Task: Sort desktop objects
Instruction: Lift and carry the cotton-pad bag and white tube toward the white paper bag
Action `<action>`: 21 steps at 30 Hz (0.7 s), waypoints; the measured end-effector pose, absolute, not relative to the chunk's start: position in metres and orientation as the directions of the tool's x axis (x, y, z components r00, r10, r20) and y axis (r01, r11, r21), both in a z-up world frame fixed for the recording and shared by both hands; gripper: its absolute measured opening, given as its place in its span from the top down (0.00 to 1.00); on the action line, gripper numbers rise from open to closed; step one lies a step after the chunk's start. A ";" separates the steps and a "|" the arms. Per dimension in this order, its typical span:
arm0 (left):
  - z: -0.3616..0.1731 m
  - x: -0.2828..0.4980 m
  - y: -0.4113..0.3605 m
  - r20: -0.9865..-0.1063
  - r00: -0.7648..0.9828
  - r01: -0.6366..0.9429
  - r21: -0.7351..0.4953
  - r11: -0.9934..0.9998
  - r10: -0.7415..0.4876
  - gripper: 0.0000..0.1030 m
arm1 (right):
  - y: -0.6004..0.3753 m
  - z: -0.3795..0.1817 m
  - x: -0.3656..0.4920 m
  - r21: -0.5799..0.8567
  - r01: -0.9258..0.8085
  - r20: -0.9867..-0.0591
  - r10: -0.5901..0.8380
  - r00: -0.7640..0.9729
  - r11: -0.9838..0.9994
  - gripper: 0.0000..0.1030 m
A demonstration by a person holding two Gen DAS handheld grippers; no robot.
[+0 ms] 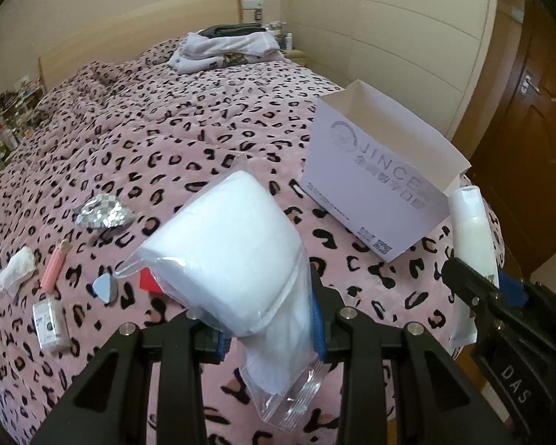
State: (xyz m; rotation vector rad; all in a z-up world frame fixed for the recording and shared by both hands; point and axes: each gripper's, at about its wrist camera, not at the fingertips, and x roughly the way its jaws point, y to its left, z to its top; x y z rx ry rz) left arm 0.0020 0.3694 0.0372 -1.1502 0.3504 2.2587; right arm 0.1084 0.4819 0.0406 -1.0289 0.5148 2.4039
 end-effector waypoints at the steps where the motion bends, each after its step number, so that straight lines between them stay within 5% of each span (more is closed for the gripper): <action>1: 0.036 0.001 0.373 -0.803 -0.462 -0.608 -0.021 -0.793 0.376 0.67 | 0.484 0.040 0.108 0.150 -0.559 -0.746 0.277 -0.605 -0.816 0.68; 21: 0.020 -0.016 0.423 -0.803 -0.413 -0.730 0.010 -0.683 0.430 0.67 | 0.520 0.025 0.106 0.127 -0.642 -0.762 0.340 -0.551 -0.756 0.68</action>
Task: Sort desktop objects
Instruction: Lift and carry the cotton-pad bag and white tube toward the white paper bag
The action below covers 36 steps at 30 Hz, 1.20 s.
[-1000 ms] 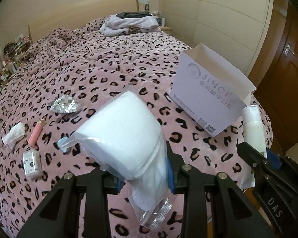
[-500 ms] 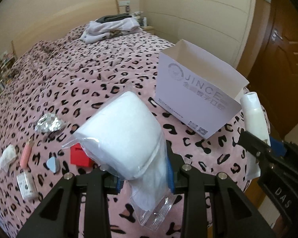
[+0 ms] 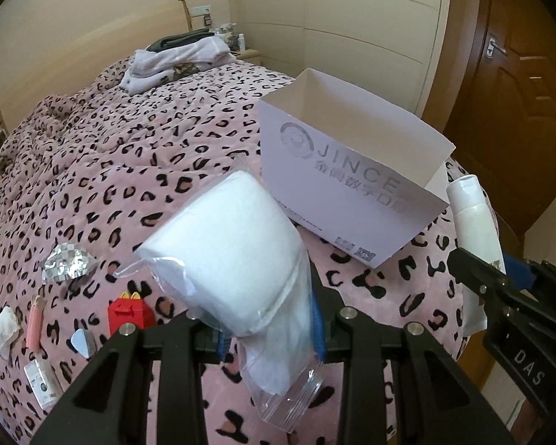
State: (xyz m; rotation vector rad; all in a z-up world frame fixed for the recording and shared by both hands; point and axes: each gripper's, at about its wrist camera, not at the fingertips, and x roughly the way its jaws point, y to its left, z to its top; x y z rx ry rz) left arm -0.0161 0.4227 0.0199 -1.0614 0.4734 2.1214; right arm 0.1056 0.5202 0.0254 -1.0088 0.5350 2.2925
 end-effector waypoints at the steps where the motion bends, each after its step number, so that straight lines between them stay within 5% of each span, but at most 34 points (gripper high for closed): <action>1: 0.020 -0.016 0.425 -0.803 -0.411 -0.733 0.010 -0.680 0.432 0.67 | 0.521 0.025 0.106 0.126 -0.643 -0.762 0.341 -0.551 -0.756 0.68; 21: 0.033 -0.017 0.461 -0.790 -0.401 -0.772 0.019 -0.635 0.465 0.67 | 0.534 0.040 0.104 0.120 -0.643 -0.742 0.362 -0.565 -0.757 0.68; 36: 0.052 -0.063 0.487 -0.809 -0.273 -0.805 -0.105 -0.584 0.521 0.67 | 0.544 0.059 0.069 0.106 -0.620 -0.720 0.370 -0.587 -0.777 0.68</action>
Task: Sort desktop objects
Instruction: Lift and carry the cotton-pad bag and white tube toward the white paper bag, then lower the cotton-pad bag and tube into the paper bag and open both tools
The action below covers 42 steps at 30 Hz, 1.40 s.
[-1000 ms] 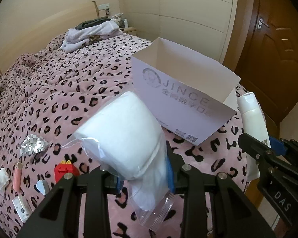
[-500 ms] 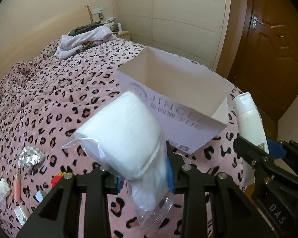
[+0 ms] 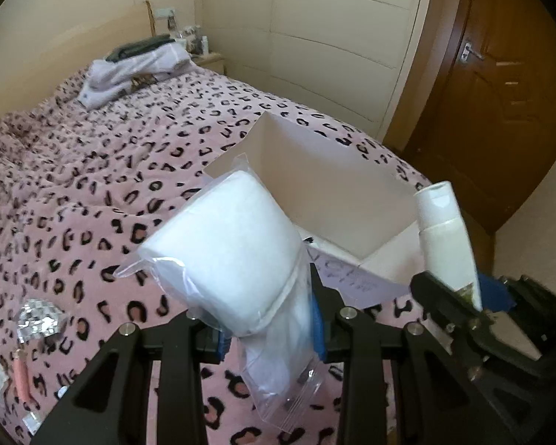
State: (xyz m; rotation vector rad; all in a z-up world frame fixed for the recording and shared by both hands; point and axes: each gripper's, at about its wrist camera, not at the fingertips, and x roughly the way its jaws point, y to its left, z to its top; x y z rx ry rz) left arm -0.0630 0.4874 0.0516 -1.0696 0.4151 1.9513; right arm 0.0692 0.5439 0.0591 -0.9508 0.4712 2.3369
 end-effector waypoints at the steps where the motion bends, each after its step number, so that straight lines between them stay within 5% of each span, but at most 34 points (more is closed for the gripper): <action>1: 0.053 -0.066 0.490 -0.811 -0.263 -0.808 -0.111 -0.578 0.523 0.67 | 0.545 0.060 0.066 0.107 -0.619 -0.721 0.368 -0.588 -0.778 0.68; 26: 0.071 -0.127 0.585 -0.845 -0.206 -0.825 -0.122 -0.552 0.494 0.67 | 0.590 0.056 0.012 0.107 -0.629 -0.760 0.345 -0.551 -0.770 0.68; 42: 0.028 -0.131 0.600 -0.847 -0.177 -0.802 -0.171 -0.572 0.502 0.67 | 0.607 0.014 -0.008 0.114 -0.644 -0.805 0.310 -0.505 -0.756 0.68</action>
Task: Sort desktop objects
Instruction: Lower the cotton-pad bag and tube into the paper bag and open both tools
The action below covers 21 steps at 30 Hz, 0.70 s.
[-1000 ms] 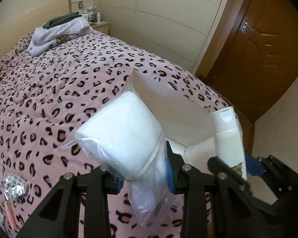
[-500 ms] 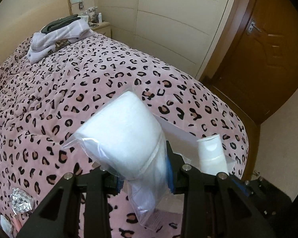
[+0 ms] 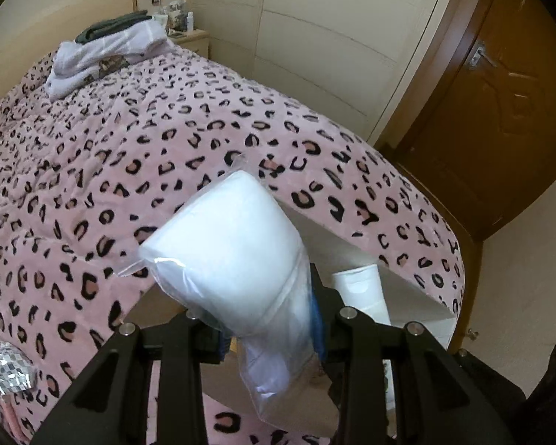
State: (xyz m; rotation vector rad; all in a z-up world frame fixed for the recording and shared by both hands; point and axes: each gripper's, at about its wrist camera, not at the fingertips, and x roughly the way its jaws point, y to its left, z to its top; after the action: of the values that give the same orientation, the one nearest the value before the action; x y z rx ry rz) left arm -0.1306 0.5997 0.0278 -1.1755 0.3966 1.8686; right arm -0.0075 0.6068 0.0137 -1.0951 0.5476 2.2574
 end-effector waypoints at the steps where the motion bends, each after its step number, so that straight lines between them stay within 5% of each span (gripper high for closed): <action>1: 0.025 -0.131 0.599 -0.847 -0.177 -0.802 -0.171 -0.573 0.501 0.67 | 0.607 0.012 -0.008 0.112 -0.643 -0.807 0.307 -0.504 -0.758 0.68; 7: 0.025 -0.130 0.596 -0.839 -0.209 -0.804 -0.146 -0.576 0.503 0.53 | 0.607 0.008 -0.010 0.099 -0.634 -0.815 0.303 -0.494 -0.767 0.67; 9: 0.029 -0.130 0.595 -0.833 -0.228 -0.803 -0.131 -0.581 0.503 0.34 | 0.608 0.008 -0.011 0.101 -0.629 -0.820 0.294 -0.491 -0.771 0.62; 15: 0.041 -0.134 0.585 -0.824 -0.242 -0.798 -0.131 -0.588 0.513 0.29 | 0.605 0.019 -0.006 0.122 -0.612 -0.802 0.286 -0.524 -0.781 0.41; 21: 0.063 -0.134 0.562 -0.797 -0.303 -0.777 -0.111 -0.620 0.523 0.28 | 0.602 0.035 0.002 0.122 -0.609 -0.803 0.283 -0.525 -0.783 0.35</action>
State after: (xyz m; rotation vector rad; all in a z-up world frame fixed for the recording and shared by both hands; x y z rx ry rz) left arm -0.1340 0.5618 0.0627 -1.0701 0.3763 1.9978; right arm 0.0017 0.6019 0.0353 -1.1110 0.5369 2.3005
